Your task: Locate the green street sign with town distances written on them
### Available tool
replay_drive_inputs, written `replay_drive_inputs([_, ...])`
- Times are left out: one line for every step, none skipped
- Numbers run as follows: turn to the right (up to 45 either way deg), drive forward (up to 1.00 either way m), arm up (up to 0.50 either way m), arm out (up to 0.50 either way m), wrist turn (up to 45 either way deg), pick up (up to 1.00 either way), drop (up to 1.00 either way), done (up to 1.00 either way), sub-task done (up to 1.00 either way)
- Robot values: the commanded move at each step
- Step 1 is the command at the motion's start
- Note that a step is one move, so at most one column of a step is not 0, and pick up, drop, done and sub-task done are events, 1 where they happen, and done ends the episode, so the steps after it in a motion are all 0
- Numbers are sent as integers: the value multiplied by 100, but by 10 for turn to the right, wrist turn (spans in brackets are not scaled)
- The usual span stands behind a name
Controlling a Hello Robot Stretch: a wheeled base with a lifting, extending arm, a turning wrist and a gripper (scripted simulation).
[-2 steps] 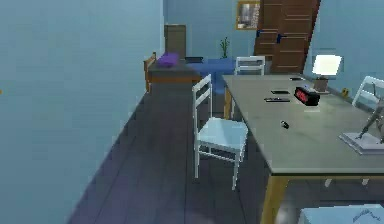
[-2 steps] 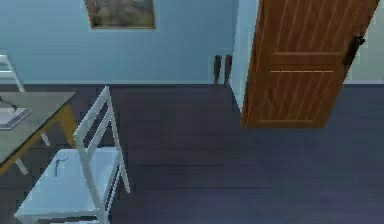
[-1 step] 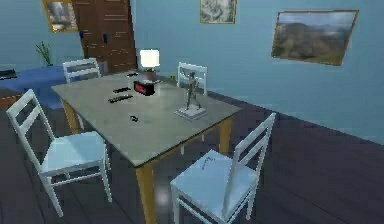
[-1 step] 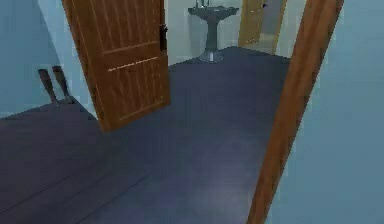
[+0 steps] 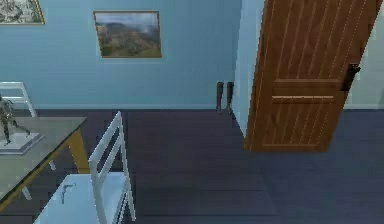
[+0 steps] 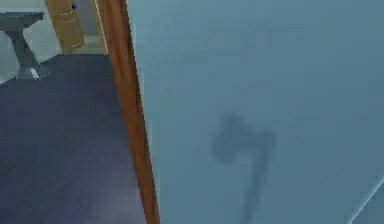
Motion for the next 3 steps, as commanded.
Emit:
replay_drive_inputs([210,0,0,0,0,0,0,0,0])
replay_drive_inputs([0,50,0,0,0,0,0,0,0])
replay_drive_inputs([240,0,0,0,0,0,0,0,0])
